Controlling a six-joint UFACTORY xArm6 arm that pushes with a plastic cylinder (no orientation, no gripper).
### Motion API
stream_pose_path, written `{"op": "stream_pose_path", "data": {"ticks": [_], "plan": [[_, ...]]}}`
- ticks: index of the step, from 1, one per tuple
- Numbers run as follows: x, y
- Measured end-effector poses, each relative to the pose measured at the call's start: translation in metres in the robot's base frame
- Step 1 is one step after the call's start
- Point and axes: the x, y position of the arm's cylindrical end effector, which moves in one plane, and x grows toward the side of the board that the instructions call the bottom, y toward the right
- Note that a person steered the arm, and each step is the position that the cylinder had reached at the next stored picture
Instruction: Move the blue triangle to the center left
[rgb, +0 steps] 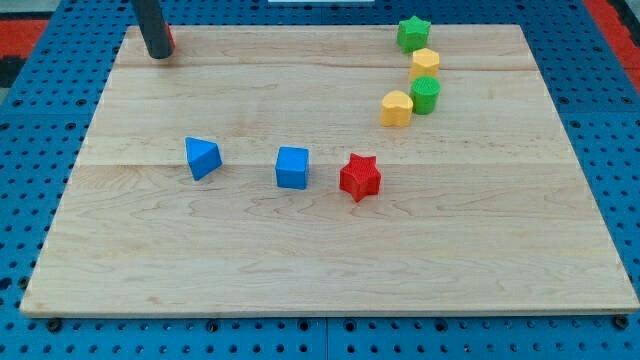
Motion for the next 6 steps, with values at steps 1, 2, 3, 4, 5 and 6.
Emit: {"op": "stream_pose_path", "data": {"ticks": [1, 2, 3, 4, 5, 6], "plan": [[0.027, 0.027], [0.049, 0.087], [0.055, 0.095], [0.055, 0.095], [0.055, 0.093], [0.056, 0.092]]}}
